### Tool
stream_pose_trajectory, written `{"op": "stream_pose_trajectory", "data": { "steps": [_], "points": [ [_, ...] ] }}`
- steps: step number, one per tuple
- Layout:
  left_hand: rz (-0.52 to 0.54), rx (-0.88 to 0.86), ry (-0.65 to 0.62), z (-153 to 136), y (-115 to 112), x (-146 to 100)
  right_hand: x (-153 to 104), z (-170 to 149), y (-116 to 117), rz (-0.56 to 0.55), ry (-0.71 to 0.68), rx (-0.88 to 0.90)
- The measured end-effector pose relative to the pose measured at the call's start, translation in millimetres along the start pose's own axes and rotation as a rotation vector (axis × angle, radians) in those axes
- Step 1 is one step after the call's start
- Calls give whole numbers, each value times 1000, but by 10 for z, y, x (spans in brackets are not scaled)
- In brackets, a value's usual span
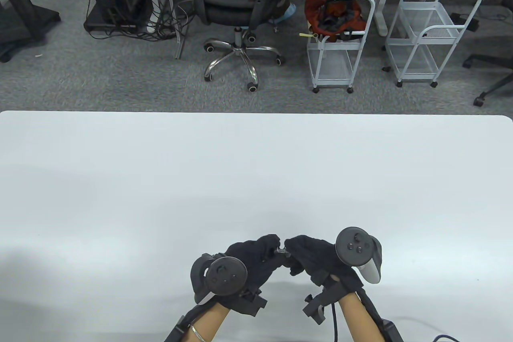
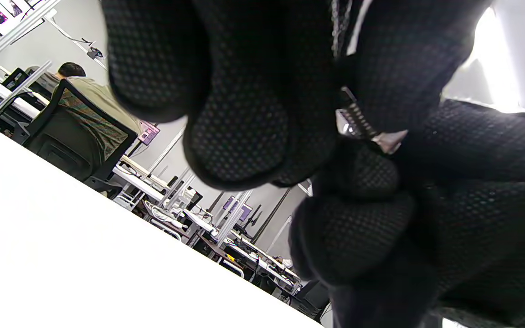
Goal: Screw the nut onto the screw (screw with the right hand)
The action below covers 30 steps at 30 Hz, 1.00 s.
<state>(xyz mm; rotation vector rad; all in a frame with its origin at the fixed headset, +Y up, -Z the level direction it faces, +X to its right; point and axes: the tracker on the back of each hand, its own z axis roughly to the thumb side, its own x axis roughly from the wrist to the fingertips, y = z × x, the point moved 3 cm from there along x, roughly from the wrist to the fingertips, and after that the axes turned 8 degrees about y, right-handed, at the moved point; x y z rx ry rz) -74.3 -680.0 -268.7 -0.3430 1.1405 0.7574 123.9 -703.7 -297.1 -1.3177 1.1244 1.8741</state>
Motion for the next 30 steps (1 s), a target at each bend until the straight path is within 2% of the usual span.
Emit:
{"op": "stream_pose_trajectory", "data": {
  "steps": [4,7,9,14,16,18,21,24,27,30],
  "points": [
    [23,89,-23,16,17,-4,16,7,68,116,9,-54],
    [6,55,-35,17,2,-2,26,-19,26,-22,3,-32],
    [-10,26,-31,0,-13,5,15,-29,18,-32,12,-3],
    [7,78,-35,15,-3,-6,16,-22,79,131,37,-52],
    [6,71,-53,29,-1,-3,26,-38,37,8,14,-33],
    [-20,34,-58,20,-21,5,20,-57,23,-35,31,11],
    [-17,11,-24,-14,-24,7,17,-51,33,21,41,-4],
    [5,60,-32,0,-6,-2,18,-39,88,160,56,-15],
    [-14,21,-47,6,-12,-3,11,-48,24,-13,36,18],
    [-32,-33,-35,-8,-32,0,-7,-55,2,-34,46,33]
  ]
}}
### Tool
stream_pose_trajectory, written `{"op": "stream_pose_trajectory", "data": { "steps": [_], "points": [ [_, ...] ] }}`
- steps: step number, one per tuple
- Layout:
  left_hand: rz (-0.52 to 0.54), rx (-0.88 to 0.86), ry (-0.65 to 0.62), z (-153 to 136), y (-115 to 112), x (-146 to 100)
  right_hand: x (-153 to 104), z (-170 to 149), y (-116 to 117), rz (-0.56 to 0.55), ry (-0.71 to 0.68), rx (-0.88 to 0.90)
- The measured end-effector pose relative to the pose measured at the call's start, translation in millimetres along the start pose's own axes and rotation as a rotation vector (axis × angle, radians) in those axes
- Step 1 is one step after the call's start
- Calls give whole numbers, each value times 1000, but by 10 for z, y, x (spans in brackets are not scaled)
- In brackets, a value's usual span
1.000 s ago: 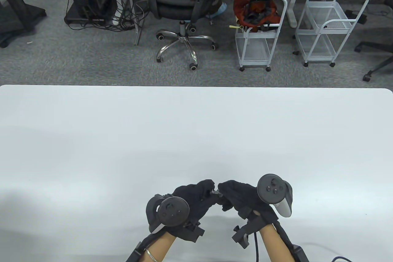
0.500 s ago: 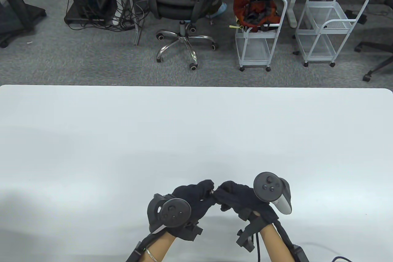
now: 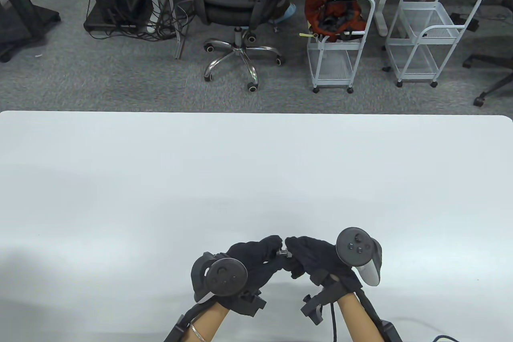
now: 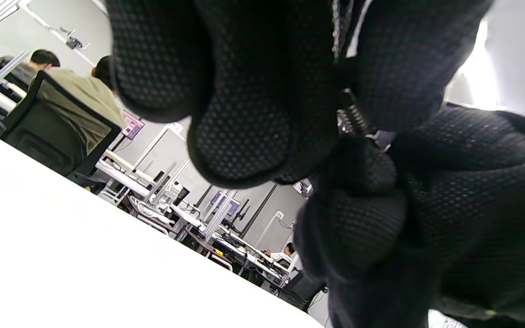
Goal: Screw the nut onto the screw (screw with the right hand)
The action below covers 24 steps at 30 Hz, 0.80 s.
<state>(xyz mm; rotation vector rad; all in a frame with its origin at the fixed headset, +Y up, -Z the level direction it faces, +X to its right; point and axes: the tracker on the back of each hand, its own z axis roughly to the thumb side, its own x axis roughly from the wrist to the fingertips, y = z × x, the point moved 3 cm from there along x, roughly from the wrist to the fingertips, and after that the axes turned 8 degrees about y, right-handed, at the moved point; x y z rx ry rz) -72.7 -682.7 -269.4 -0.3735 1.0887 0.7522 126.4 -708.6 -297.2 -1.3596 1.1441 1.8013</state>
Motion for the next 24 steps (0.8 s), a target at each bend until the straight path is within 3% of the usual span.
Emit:
{"op": "stream_pose_trajectory", "data": {
  "steps": [4,5,7,9,13,15,20,24],
  "points": [
    [20,60,2,-1,14,0,9,6,55,182,21,-28],
    [18,56,-1,2,13,-1,10,-1,56,183,24,-38],
    [9,37,-4,-1,3,2,22,-14,20,63,2,-22],
    [-8,14,-10,-3,-10,8,15,-19,9,22,13,8],
    [1,15,13,-23,-4,11,15,-12,15,83,17,-15],
    [13,31,15,-25,9,11,32,-7,52,165,14,-23],
    [-23,-27,11,-44,-10,25,36,-21,-4,16,10,-8],
    [-22,-16,19,-47,-14,19,24,-24,8,85,18,-20]
  ]
}}
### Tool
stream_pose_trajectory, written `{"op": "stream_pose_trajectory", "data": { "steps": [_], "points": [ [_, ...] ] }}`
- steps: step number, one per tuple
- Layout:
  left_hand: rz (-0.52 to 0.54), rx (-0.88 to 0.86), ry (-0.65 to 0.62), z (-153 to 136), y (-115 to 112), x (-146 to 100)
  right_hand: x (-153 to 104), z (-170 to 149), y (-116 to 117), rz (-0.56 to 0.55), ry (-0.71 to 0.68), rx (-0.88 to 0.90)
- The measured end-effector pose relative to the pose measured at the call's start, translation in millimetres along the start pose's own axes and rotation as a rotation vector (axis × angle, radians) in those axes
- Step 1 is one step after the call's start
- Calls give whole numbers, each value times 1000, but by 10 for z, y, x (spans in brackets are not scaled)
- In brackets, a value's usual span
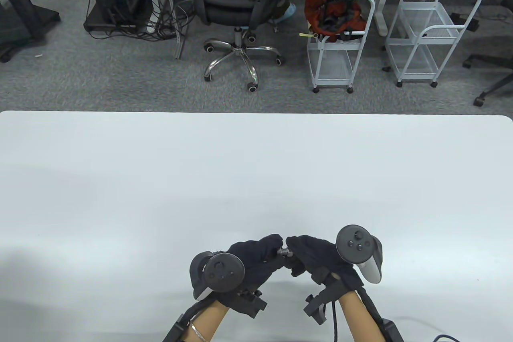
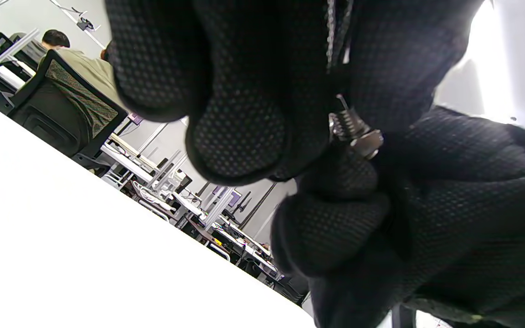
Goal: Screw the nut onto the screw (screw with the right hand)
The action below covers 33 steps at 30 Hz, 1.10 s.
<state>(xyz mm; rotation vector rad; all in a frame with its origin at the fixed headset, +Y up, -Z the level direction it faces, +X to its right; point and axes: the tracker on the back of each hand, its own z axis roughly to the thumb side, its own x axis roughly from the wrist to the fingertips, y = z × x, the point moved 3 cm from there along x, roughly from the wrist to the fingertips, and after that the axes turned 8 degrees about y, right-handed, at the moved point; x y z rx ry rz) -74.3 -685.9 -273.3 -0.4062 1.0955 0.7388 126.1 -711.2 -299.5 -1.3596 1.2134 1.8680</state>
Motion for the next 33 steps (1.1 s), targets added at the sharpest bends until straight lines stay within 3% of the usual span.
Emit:
{"op": "stream_pose_trajectory", "data": {
  "steps": [2,7,12,16,22,27,33],
  "points": [
    [7,16,-5,6,7,-3,2,6,24,69,14,-15],
    [-8,-24,-7,19,-3,-7,-28,18,-35,-101,-10,2],
    [11,12,-11,14,9,-10,-18,10,18,60,6,-12],
    [-15,-24,-19,10,-9,-2,-24,7,-35,-101,-14,4],
    [17,2,-4,2,18,-11,-24,30,17,65,-3,-4],
    [-9,-39,-17,14,0,-6,-29,18,-35,-101,-27,8],
    [29,15,-5,9,32,-10,-13,30,25,68,-1,-8]
  ]
}}
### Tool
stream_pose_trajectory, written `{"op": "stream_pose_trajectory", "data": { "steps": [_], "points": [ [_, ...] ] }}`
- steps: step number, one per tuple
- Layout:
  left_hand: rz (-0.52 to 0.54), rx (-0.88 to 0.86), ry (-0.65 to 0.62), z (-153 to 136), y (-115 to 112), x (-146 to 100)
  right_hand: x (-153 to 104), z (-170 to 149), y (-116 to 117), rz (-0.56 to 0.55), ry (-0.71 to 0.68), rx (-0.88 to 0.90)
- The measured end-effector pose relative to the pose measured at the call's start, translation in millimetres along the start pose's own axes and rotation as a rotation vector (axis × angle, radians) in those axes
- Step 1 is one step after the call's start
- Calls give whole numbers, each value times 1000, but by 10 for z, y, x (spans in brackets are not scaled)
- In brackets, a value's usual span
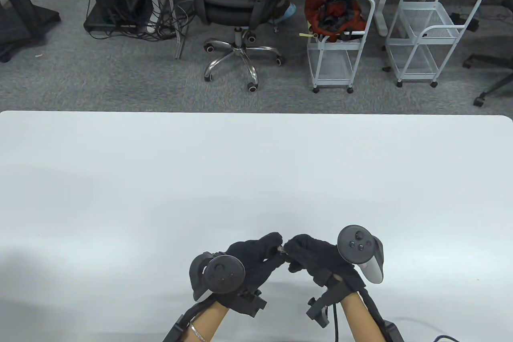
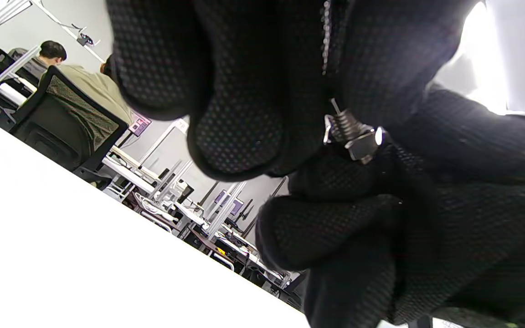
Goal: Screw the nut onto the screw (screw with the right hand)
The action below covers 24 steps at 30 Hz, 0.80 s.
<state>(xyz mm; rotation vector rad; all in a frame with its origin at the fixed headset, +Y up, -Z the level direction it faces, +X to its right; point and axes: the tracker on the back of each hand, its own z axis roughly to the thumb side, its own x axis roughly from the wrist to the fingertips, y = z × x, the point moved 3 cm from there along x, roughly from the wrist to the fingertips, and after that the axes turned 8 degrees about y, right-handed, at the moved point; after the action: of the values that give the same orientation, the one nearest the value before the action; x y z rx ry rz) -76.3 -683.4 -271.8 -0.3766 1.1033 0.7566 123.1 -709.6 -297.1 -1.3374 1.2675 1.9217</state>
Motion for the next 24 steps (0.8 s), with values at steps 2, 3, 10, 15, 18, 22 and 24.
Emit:
{"op": "stream_pose_trajectory", "data": {
  "steps": [2,3,10,15,18,22,24],
  "points": [
    [-8,-19,4,-5,-4,2,-1,10,-34,-86,-33,-26],
    [-12,-28,3,-7,-9,4,-2,9,-51,-128,-36,-19],
    [3,-18,7,-6,4,-3,-14,21,-22,-17,-19,5],
    [-25,-75,7,-14,-23,1,-37,15,-73,-167,-32,29],
    [-9,-52,20,-28,-11,-2,-31,15,-48,-81,-29,32],
    [-8,-42,11,-15,-5,-6,-33,28,-60,-115,-49,-14],
    [-27,-68,-2,-8,-26,-3,-49,19,-79,-181,-32,27]
  ]
}}
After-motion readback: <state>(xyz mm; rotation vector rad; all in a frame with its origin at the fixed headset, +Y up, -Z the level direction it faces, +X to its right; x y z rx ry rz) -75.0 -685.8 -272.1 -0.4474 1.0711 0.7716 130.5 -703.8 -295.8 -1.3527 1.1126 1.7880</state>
